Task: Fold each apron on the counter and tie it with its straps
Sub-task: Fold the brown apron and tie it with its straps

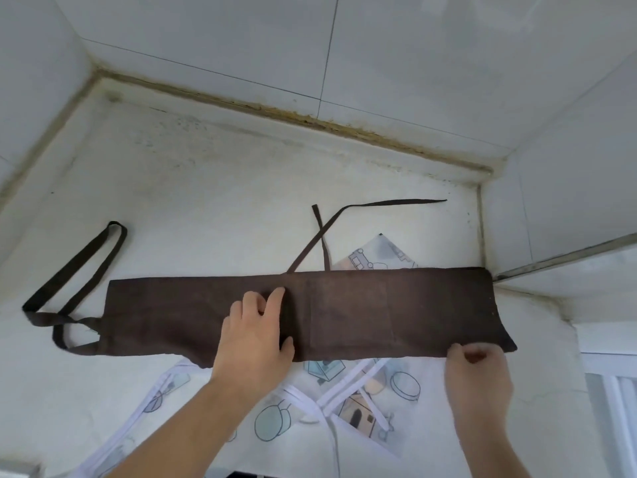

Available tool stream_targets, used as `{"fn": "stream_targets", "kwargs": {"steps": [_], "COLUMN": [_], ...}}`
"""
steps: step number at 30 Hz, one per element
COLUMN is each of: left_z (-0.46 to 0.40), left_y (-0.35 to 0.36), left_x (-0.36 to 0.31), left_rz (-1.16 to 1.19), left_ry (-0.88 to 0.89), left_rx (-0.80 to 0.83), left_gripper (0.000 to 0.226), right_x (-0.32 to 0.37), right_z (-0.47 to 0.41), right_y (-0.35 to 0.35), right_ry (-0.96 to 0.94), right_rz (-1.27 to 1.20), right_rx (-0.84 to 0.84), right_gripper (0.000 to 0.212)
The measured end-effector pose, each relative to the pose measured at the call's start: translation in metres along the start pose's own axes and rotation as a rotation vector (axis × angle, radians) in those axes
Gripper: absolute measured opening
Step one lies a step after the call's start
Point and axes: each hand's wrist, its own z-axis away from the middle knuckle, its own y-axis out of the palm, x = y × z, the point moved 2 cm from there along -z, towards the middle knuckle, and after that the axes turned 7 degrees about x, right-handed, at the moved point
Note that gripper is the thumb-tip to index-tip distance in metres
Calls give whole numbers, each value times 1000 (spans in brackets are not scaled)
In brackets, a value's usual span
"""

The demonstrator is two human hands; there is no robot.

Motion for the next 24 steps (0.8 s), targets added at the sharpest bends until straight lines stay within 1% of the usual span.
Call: {"fn": "stream_targets", "kwargs": {"steps": [1, 3, 4, 5, 7, 8, 10, 11, 13, 15, 16, 17, 19, 20, 21, 22, 24], "left_z": [-5, -21, -31, -42, -60, -65, -64, -62, -54, -48, -46, -44, -40, -39, -36, -34, -28], "left_y": [-3, -9, -11, -14, -16, -17, -21, -22, -22, -19, -18, -16, -10, -6, -1, 5, 14], "left_x": [-5, -14, -16, -15, -13, -13, -15, -16, -20, -21, -21, -21, -23, -25, -27, -29, -29], "left_rz": [35, 79, 70, 54, 7, -18, -75, -101, -122, -105, -88, -75, -53, -51, -55, -58, -55], "left_ry": [39, 115, 132, 118, 55, 51, 131, 193, 300, 329, 312, 294, 311, 343, 371, 384, 349], "left_rx": [0, -38, -66, -72, -35, -35, -99, -146, -233, -268, -275, -283, -274, -246, -209, -172, -118], "left_gripper": [77, 79, 80, 79, 70, 60, 36, 28, 23, 28, 34, 41, 51, 53, 54, 55, 59], "right_x": [16, 46, 61, 75, 98, 108, 123, 126, 126, 123, 123, 126, 139, 147, 154, 160, 167], "right_z": [6, 10, 12, 13, 9, 9, 7, 5, 0, -3, -5, -5, -8, -9, -9, -9, -10], "right_y": [5, 26, 39, 53, 76, 84, 92, 93, 91, 89, 90, 93, 103, 109, 116, 123, 133], "right_ry": [-114, -422, -580, -712, -862, -897, -921, -926, -926, -875, -824, -778, -711, -680, -659, -650, -645], "right_rz": [30, 95, 142, 185, 318, 407, 539, 563, 556, 501, 483, 486, 539, 569, 605, 652, 685], "right_rx": [16, 72, 133, 222, 395, 443, 491, 498, 494, 511, 514, 505, 474, 472, 483, 496, 536], "right_gripper": [11, 11, 17, 28, 42, 45, 47, 45, 39, 26, 18, 15, 26, 32, 34, 31, 16]}}
